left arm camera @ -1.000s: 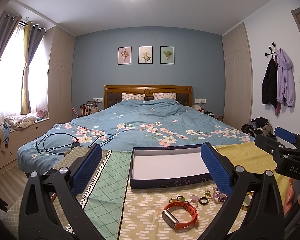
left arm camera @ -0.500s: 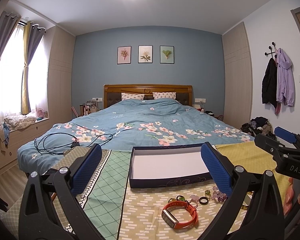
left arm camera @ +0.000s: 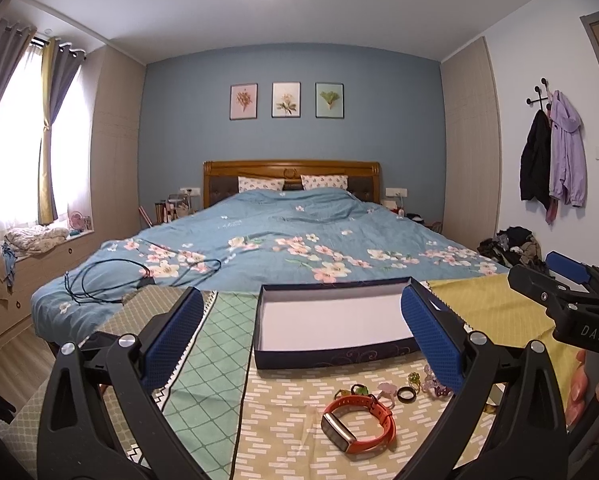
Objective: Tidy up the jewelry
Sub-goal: 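Grasp the orange watch band with the left tool while the right tool grasps the tortoiseshell bangle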
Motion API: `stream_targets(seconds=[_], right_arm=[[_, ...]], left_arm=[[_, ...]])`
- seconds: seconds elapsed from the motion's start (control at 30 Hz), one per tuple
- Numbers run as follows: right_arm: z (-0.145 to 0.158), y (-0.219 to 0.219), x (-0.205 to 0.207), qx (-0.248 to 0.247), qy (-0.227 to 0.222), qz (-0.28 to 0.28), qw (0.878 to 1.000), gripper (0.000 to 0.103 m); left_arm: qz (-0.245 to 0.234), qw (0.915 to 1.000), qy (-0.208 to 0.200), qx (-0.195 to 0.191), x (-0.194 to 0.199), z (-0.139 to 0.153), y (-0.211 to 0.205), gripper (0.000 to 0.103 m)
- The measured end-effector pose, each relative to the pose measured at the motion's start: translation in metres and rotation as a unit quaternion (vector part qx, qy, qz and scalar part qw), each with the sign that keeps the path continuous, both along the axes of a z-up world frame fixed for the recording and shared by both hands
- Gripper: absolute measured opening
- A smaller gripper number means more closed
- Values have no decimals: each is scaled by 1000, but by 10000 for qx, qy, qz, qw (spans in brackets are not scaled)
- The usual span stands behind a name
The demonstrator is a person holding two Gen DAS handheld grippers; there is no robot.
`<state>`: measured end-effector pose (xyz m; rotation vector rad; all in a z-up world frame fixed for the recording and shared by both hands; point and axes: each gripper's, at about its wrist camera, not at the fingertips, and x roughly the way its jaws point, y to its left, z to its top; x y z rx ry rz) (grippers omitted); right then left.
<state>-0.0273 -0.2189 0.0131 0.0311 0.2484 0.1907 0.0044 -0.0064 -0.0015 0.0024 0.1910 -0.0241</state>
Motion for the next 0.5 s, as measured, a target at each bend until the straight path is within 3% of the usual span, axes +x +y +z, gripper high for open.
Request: stream_targets(seconds=[0.17,0.3,0.5], right_arm=[[-13,-12,14,-87,589,0,9982,96],[-33,-25,26,-297,1291,21,9912,95],[-59,-38,34,-386,2165,241,9752,82]], left_arm=[[-193,9981,568,118,22,-13,2,97],[-454,9905,1260,299,48,-36,4,97],[-718,9786,1867,483,72,-66,0,95]])
